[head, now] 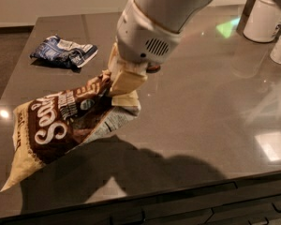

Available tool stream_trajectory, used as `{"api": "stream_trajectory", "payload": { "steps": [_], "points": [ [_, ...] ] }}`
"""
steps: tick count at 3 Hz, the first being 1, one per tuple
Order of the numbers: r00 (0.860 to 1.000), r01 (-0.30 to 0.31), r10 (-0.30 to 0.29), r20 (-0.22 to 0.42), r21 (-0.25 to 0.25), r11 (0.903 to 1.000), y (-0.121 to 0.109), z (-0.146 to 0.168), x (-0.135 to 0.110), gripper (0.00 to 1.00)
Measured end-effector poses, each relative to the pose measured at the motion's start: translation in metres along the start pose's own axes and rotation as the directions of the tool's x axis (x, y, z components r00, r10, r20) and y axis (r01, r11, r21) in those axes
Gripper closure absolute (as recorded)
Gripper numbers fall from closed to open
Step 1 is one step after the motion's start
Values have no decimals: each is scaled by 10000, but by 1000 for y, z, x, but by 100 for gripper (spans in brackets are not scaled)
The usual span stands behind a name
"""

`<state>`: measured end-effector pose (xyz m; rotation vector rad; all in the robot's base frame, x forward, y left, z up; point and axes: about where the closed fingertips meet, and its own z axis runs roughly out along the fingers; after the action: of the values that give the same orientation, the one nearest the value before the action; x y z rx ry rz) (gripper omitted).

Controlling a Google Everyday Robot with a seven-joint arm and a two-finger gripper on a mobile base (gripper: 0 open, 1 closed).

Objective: Pick brown chip bag

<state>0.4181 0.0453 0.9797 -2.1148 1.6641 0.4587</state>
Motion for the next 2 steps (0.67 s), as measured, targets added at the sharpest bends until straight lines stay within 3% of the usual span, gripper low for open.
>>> {"api": "stream_trajectory", "payload": {
  "steps": [1, 2],
  "points": [
    [9952, -494, 490, 843, 24, 9988, -10, -41, -7, 100],
    [9883, -884, 850, 1270, 212, 9959, -22, -62, -9, 100]
  ]
}}
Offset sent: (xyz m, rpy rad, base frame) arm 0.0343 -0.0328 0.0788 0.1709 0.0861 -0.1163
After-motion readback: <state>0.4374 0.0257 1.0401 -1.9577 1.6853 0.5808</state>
